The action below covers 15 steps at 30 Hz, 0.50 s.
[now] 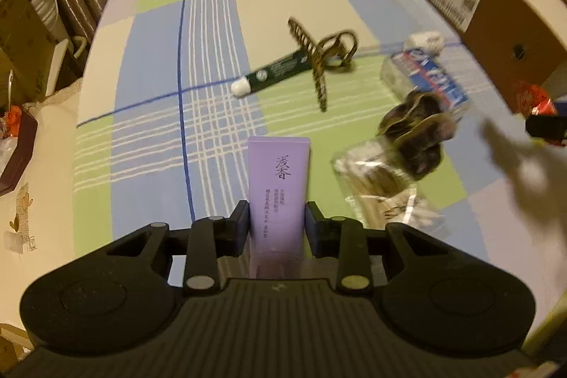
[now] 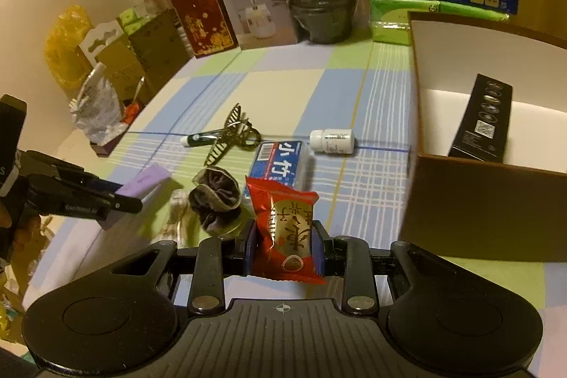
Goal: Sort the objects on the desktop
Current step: 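Carry the purple tube and red candy packet over the cardboard box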
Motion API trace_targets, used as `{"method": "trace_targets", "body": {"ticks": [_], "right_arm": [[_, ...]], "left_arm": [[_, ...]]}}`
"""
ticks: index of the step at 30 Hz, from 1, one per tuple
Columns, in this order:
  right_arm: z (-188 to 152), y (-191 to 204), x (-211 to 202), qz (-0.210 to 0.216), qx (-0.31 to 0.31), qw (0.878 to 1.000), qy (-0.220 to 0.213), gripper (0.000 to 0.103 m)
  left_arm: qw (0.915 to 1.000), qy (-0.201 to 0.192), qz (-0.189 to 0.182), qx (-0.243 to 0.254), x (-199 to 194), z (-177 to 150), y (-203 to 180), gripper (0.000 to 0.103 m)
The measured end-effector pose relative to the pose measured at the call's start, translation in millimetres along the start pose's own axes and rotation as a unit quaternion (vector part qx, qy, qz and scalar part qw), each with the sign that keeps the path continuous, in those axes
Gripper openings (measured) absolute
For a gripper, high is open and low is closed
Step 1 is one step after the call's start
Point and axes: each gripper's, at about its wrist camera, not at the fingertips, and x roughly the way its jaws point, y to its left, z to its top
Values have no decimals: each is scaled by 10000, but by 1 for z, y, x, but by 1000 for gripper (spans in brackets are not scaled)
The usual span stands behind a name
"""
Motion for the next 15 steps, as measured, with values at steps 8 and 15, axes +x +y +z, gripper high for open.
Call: {"method": "trace_targets", "body": {"ticks": [8, 15], "right_arm": [[-4, -14, -40, 77, 76, 9997, -224, 28], [-4, -42, -76, -98, 198, 9986, -470, 28]], "left_arm": [[9984, -525, -187, -25, -54, 9, -31, 28], [9925, -1007, -638, 288, -89, 31, -89, 28]]}}
